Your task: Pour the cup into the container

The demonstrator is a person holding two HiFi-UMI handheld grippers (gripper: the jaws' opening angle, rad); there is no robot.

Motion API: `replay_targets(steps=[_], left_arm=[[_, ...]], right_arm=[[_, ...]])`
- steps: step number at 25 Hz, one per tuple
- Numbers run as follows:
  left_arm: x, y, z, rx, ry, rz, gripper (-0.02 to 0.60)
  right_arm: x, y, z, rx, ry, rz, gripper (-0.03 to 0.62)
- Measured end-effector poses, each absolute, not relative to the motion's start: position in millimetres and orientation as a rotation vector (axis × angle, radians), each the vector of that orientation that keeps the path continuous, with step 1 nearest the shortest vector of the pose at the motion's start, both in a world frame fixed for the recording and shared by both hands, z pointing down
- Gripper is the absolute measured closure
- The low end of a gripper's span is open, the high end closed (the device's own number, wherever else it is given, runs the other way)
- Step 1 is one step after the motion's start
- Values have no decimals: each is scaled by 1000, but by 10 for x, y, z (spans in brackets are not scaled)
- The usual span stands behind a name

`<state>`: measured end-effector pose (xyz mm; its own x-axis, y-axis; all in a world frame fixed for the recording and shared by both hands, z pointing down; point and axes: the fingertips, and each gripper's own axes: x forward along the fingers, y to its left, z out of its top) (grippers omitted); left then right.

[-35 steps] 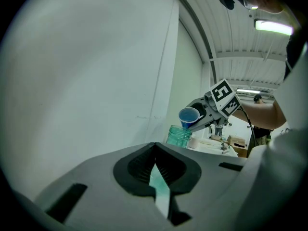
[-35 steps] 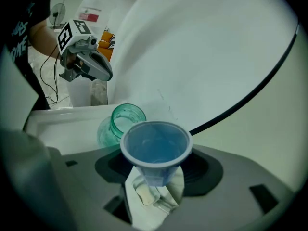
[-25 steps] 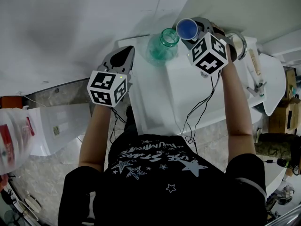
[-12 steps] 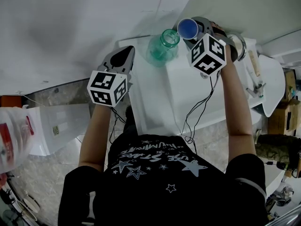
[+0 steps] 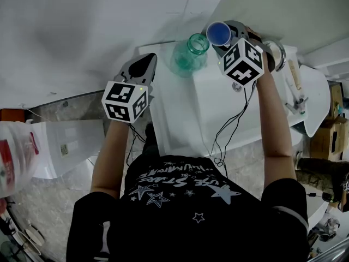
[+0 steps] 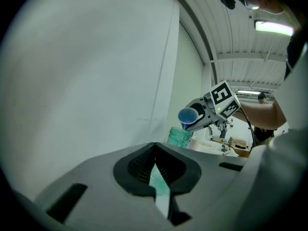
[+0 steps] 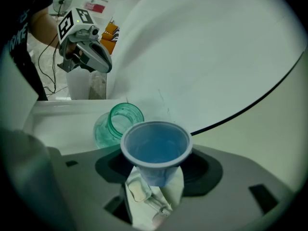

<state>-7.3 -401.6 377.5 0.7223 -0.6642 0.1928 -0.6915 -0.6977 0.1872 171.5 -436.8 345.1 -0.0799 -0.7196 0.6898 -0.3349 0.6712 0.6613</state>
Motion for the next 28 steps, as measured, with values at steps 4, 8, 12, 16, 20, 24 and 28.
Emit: replay_targets(steps=[4,8,12,16,20,24,28], left_arm=[[-91,-4008,3756,2683,-1082,157,572],[-106,-3976,3744,2683,-1094,154,572],[-159,-3906,3759,2673,-1117,150,572],[-222,-3789,3779,2656,-1147,153,572],[-245,-3639,3796,2641,-1173,152,572],[-259,-3473,3800,2628,-1203,144,572],[-266,-3288,3855,2619,-1218,141,572]], right_arm=[[1703,-4374,3411,876,-1703,-384,313],[1691,-4361,3364,906,-1759,-347,313],[1685,-4294,3379,963,-1850,-268,313],[1673,-4198,3344,1022,-1944,-213,313],[1709,-4057,3294,1089,-2046,-177,313],[1672,-3862,3261,1135,-2146,-157,313],[1615,-3645,3331,1157,-2264,-134,312]])
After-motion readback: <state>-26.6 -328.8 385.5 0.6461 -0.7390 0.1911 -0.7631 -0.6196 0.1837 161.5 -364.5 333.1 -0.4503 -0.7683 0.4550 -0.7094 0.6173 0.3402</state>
